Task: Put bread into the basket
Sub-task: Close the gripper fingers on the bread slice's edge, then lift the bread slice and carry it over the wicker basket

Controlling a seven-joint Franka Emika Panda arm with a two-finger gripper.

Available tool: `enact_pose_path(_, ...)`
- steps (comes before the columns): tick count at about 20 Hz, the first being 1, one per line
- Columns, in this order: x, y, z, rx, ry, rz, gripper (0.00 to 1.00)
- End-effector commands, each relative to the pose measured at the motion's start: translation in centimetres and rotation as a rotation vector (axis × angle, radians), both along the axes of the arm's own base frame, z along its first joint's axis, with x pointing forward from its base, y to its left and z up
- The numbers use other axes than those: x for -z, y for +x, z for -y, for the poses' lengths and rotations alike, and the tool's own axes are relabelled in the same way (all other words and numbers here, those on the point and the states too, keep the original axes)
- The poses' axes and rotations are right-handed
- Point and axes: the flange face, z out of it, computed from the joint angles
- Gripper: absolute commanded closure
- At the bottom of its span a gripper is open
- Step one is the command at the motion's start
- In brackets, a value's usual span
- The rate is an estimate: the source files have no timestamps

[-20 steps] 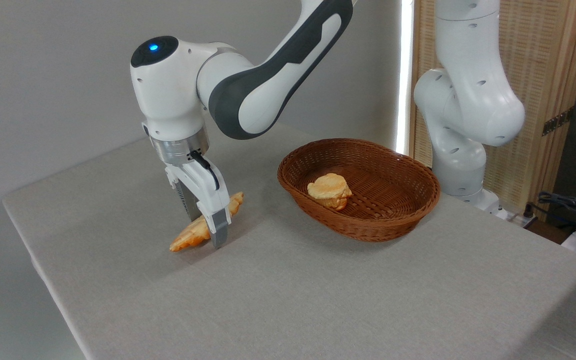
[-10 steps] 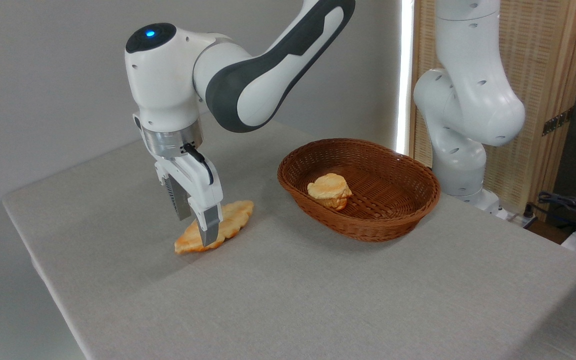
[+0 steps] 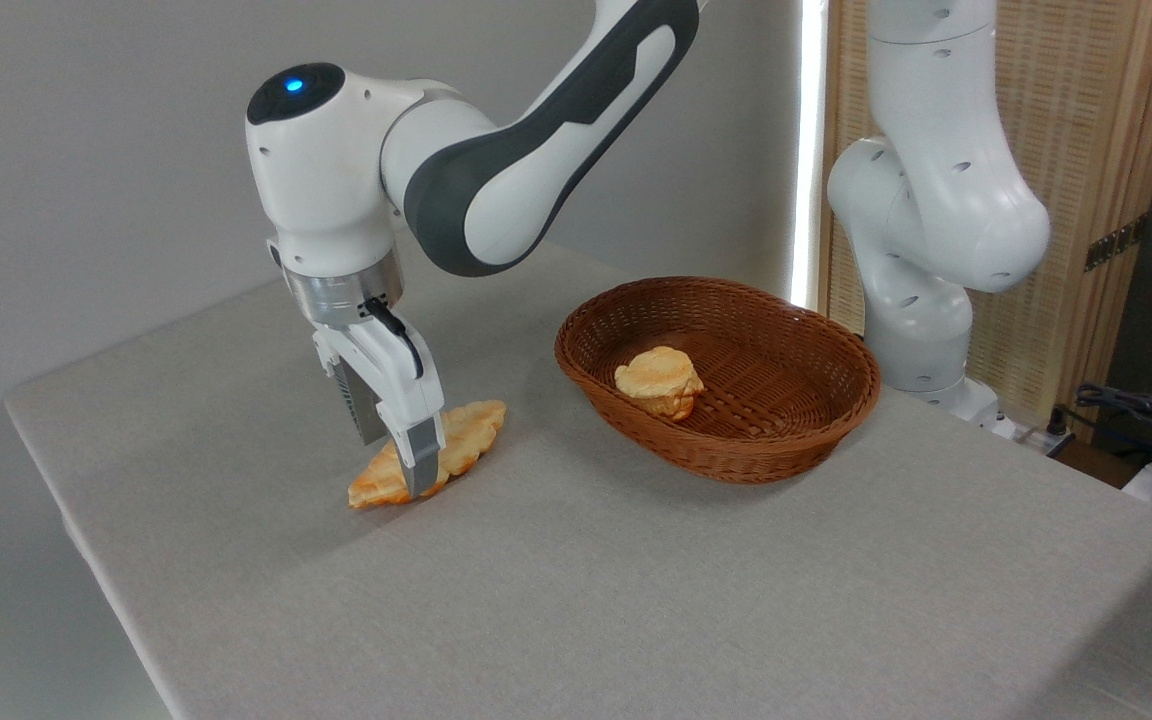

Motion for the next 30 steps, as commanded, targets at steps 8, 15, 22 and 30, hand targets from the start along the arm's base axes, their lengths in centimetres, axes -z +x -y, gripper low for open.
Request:
enact_pose_path(8,0.5,0.0,0.1,0.024,0.053,-0.002,0.28)
enact_pose_path(15,1.0,-0.5,0.8,0.054,0.068,-0.031,0.51)
enact_pose_path(22,0.8,-0.5,0.8,0.053,0.067,-0.028,0.51)
enact_pose_path(30,-0.3,-0.7,0.8,0.046,0.061,-0.012,0.51)
